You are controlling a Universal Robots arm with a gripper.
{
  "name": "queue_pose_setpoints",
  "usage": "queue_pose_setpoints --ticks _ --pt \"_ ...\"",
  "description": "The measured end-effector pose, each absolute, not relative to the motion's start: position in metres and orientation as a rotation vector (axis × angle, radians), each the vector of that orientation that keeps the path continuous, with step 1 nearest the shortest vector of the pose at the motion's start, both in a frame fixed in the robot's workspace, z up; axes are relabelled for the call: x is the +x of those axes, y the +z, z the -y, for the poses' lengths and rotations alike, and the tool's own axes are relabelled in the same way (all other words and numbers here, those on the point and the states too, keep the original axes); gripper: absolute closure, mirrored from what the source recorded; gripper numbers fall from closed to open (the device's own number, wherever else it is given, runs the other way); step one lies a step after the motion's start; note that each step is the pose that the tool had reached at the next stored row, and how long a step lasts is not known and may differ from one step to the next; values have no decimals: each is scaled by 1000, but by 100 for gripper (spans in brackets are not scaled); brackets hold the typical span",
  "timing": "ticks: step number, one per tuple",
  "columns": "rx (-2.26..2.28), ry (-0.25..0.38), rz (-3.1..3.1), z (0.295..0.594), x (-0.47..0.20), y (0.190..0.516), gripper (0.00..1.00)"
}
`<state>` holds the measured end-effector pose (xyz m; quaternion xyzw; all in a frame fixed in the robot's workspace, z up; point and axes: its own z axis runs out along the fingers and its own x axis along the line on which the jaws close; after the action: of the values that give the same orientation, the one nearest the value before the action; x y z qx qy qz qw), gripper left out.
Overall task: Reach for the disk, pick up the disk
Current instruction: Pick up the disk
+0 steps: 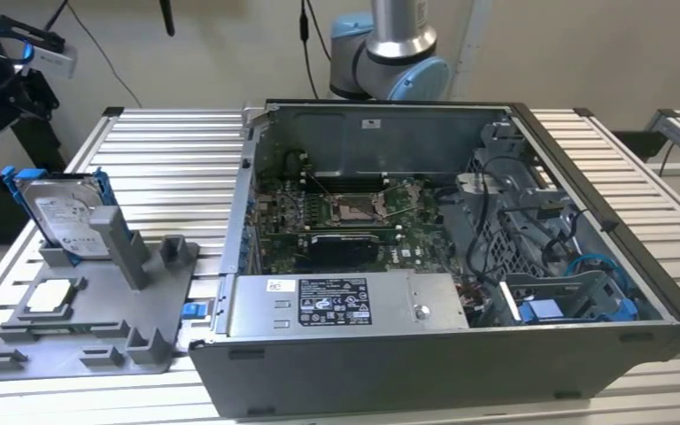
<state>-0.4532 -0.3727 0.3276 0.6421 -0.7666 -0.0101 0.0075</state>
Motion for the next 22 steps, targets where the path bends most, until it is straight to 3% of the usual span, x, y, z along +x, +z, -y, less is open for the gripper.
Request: queue_pose_setpoints --ticks 22 --pt "2201 -36 2223 373 -453 292 0"
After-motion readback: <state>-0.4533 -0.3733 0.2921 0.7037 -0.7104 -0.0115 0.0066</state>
